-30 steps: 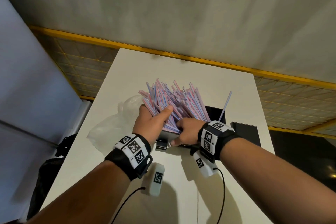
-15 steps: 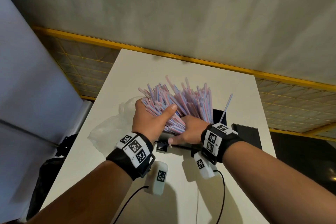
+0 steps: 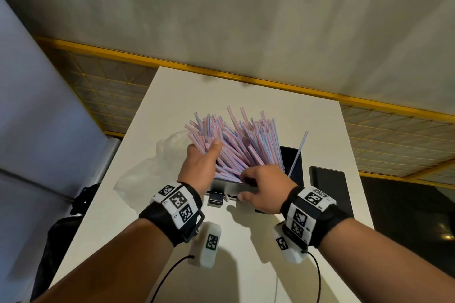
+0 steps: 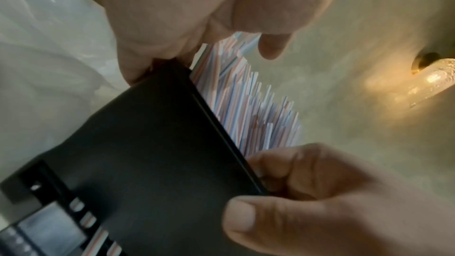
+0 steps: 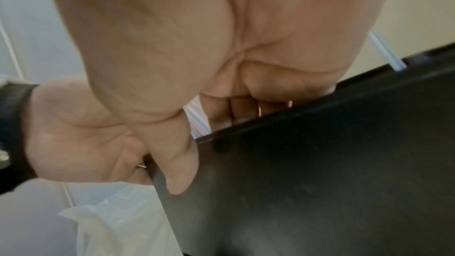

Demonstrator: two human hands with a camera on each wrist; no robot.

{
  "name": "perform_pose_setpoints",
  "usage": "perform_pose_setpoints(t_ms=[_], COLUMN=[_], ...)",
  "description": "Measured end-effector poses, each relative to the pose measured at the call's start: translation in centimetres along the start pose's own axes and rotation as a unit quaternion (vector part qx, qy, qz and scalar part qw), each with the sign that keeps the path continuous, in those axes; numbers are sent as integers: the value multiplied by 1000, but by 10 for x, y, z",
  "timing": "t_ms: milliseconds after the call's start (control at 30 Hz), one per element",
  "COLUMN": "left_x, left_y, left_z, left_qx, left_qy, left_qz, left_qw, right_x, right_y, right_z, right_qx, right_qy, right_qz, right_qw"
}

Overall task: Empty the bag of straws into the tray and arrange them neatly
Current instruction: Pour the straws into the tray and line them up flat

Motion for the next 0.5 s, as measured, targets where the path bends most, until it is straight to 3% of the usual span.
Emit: perform_pose_setpoints(t_ms=[67, 167, 300, 500], left_x=[-3, -5, -7, -4], left_y=[5, -2, -9, -7], left_z=[-3, -1, 2, -2], left_qx=[-18, 9, 36, 12], left_qy=[-7, 5, -5, -15], left_qz=[22, 13, -13, -6], left_qw=[1000, 1000, 999, 1000], right_x=[6, 9, 1, -4], right_y=[10, 13, 15, 20], right_z=[4, 7, 14, 25], right_qx=[-27, -39, -46, -94], right_qy=[29, 60, 70, 89], right_qz=[-39, -73, -24, -21], right_qw=[998, 995, 996, 991])
Point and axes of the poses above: each hand's wrist, its own z-axis towards the middle knuckle, its own y-axis out of the palm, x = y × z, the point moved 7 cm from there along z, towards the middle knuckle, and after that the axes turned 7 degrees about x, right-handed, at the moved point
